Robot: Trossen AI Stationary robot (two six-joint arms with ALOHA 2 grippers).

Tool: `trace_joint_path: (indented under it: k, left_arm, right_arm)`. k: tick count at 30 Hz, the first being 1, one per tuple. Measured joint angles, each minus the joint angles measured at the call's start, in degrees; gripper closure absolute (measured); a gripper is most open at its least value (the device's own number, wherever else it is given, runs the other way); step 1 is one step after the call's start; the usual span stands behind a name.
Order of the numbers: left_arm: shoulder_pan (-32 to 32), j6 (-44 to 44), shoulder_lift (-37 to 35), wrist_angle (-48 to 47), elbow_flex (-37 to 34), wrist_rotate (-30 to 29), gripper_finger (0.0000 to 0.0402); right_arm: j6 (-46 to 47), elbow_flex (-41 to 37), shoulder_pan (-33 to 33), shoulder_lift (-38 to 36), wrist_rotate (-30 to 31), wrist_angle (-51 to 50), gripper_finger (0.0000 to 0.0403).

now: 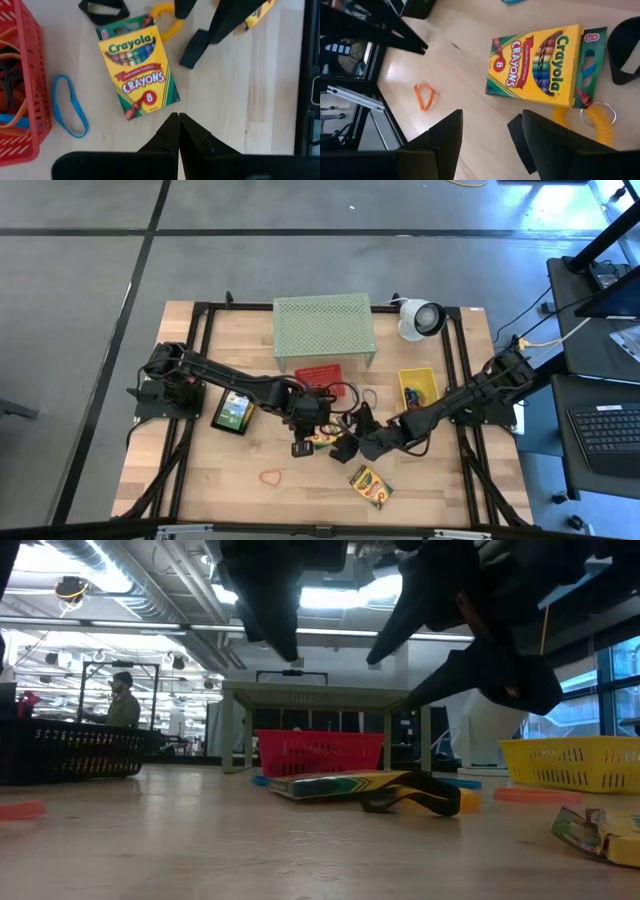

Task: Pick & Place Office Desk Supplies
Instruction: Put the yellow crayon box into the black bin

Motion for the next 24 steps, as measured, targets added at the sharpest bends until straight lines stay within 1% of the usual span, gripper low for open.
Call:
trace_joint_path:
  k: [8,11,18,21,24]
  left_arm:
    - [-0.66,-0.70,1.51,-0.29,0.00,0.64,0.0400]
    - [-0.86,-0.80,2.16,-0.04,0.01,0.86,0.0400]
    - [-1.18,-2.13,2.40,0.15,-0.02,0.94,0.0400]
    - [-1.18,-2.76,2.40,0.21,-0.02,1.10,0.0400]
    - [-1.21,-3.78,2.40,0.37,-0.02,1.28,0.0400]
  right_arm:
    - [-0.06,-0.07,-1.78,-0.47,-1.79,-7.19,0.0195]
    - [-1.55,-0.07,-2.69,-0.46,-3.89,-7.47,0.0195]
    - [-3.91,-0.49,-4.90,-0.30,-5.82,-8.82,0.0195]
    - [-3.33,-2.03,-5.51,-0.28,-6.32,-9.08,0.0195]
    - [-3.40,-2.74,-5.88,-0.23,-8.08,-8.33,0.0195]
